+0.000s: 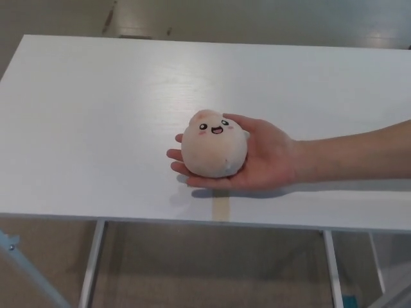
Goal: Use the left hand to take the pink dumpling toy on a person's hand and put it on the desk.
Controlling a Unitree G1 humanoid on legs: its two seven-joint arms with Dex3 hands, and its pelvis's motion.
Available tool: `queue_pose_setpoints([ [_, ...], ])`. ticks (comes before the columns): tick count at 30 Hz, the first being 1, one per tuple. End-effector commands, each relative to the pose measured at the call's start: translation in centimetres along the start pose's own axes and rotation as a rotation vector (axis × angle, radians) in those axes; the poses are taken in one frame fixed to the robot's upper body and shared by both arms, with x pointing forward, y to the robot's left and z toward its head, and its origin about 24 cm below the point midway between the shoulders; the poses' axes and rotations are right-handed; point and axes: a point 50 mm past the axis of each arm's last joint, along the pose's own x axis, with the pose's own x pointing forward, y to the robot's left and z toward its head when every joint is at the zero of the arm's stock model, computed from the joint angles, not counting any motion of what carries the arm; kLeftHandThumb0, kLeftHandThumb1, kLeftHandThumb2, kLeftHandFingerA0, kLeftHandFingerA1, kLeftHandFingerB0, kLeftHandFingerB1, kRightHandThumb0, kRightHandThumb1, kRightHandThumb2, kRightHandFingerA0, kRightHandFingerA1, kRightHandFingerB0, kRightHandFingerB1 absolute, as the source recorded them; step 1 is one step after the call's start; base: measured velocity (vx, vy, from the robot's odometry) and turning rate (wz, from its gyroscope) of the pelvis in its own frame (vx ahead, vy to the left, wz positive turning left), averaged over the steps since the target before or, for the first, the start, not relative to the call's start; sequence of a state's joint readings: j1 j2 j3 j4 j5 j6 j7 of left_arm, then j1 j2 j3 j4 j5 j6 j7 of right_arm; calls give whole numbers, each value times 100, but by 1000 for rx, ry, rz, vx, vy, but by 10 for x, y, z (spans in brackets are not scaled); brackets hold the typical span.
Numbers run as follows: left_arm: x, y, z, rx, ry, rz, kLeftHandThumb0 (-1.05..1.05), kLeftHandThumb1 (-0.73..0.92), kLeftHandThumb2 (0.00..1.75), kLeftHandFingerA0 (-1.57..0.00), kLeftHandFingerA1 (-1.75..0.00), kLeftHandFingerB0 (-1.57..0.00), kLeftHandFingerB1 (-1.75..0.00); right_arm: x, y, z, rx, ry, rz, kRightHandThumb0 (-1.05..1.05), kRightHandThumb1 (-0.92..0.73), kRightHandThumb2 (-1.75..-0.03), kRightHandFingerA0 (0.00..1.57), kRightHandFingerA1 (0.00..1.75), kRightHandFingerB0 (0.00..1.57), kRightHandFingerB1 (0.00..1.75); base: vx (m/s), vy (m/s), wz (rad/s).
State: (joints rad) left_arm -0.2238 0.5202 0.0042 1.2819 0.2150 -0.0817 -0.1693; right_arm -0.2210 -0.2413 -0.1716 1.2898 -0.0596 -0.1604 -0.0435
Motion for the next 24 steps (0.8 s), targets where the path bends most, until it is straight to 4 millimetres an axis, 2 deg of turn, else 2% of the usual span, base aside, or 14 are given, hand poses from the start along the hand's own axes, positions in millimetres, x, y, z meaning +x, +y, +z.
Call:
queue_pose_setpoints([
  [1,-1,-1,10,26,-100,-1,-47,57,57,-52,-37,-46,-35,-2,-1,-8,7,16,-3,-17,-66,-59,61,46,50,42,0,0,0],
  [2,-4,1,12,29,-161,-7,-38,60,58,-49,-38,-43,-35,-2,-2,-8,7,14,-5,-18,-66,-59,61,46,50,41,0,0,0],
  [5,-9,6,13,19,-220,-9,-37,59,58,-49,-38,-43,-35,-2,-1,-7,8,12,-5,-18,-66,-59,61,46,50,41,0,0,0],
  [10,-36,17,8,-29,-420,-46,-40,56,57,-47,-40,-42,-35,-2,-2,-7,-2,12,-4,-18,-66,-59,61,45,50,41,0,0,0],
  [11,-46,20,8,-29,-467,-63,-43,40,78,-44,-55,-31,-46,-2,-2,-7,-3,14,-4,-18,-66,-59,61,45,50,42,0,0,0],
  [13,-73,26,7,-1,-563,-109,-44,40,77,-43,-54,-31,-46,-2,-1,-8,-8,17,-1,-18,-66,-59,61,45,50,42,0,0,0],
  [14,-80,28,6,12,-578,-120,-44,40,77,-43,-54,-31,-46,-2,0,-9,-9,18,0,-18,-66,-59,61,45,50,42,0,0,0],
  [15,-89,30,6,38,-602,-126,-43,54,56,-46,-40,-41,-35,-2,0,-9,-10,18,1,-18,-66,-59,61,45,50,41,0,0,0],
  [16,-105,33,8,77,-638,-134,-39,52,56,-48,-41,-41,-35,-2,0,-8,-10,17,0,-18,-66,-59,61,45,50,41,0,0,0],
  [18,-123,37,10,109,-681,-139,-37,51,55,-52,-43,-44,-36,-2,0,-7,-7,15,-1,-18,-66,-59,61,45,50,41,0,0,0],
  [21,-144,41,15,131,-753,-147,-35,50,54,-59,-46,-48,-37,-2,-2,-7,-1,16,-4,-18,-66,-59,62,46,50,41,0,0,0],
  [22,-153,44,18,149,-788,-153,-42,44,67,-56,-53,-45,-45,-2,-2,-7,-1,17,-4,-18,-66,-59,62,46,51,42,0,0,0],
  [23,-168,49,22,177,-838,-162,-42,44,67,-57,-54,-45,-46,-2,-2,-8,-4,19,-4,-18,-66,-59,62,46,51,42,0,0,0],
  [24,-173,50,23,184,-853,-165,-42,44,67,-57,-54,-45,-46,-2,-2,-8,-6,20,-3,-18,-66,-59,62,46,51,42,0,0,0],
])
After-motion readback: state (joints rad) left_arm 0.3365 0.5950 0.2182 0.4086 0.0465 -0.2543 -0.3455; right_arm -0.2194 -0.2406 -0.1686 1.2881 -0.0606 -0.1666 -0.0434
